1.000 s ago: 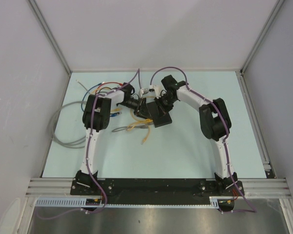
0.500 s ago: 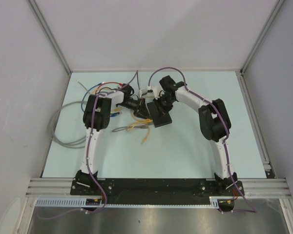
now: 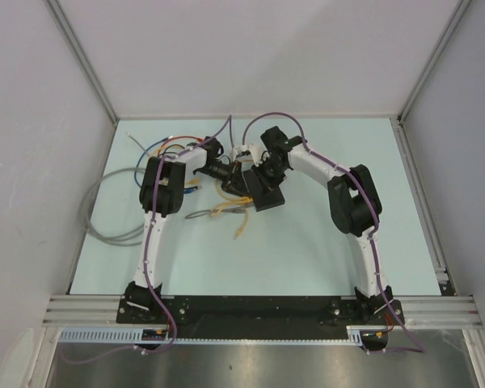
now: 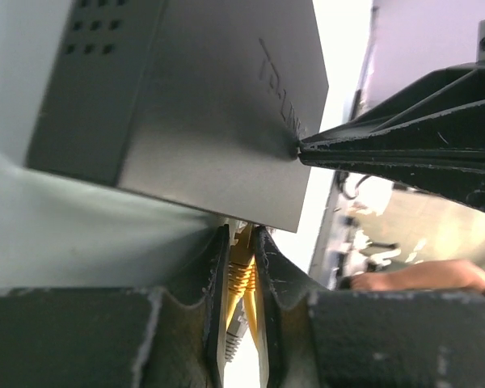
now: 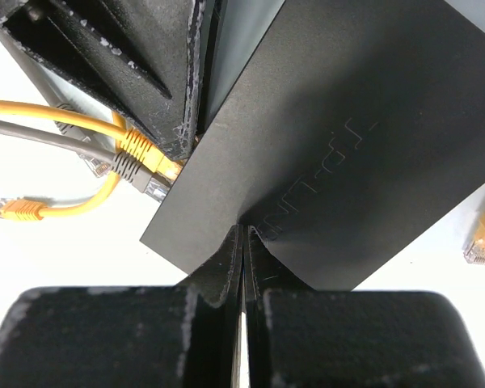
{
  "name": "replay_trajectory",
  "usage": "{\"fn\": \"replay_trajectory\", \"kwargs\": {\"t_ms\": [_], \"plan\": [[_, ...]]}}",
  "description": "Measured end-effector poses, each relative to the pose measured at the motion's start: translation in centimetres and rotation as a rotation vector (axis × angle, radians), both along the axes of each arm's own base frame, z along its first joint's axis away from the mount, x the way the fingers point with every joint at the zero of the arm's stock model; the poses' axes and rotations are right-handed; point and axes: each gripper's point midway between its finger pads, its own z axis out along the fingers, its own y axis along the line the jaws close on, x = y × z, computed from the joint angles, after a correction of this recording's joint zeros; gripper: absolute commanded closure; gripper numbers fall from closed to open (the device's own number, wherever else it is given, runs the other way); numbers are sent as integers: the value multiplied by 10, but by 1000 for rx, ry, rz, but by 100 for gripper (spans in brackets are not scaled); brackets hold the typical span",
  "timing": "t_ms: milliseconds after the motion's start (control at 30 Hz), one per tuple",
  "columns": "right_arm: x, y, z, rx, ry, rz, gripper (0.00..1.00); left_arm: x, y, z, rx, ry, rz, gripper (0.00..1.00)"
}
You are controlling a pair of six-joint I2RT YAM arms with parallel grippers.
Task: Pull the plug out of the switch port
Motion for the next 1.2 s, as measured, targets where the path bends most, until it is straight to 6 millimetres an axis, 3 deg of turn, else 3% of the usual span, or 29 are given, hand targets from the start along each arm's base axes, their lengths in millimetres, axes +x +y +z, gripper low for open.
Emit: {"fn": "replay_trajectory", "kwargs": {"t_ms": [267,1200], "plan": [[0,0,0,-22,-23,15,100,-1,2,-1,17,-76,-49,100],[4,6,0,-15,-56,30,100,11,11,3,-10,-92,-26,100]]}}
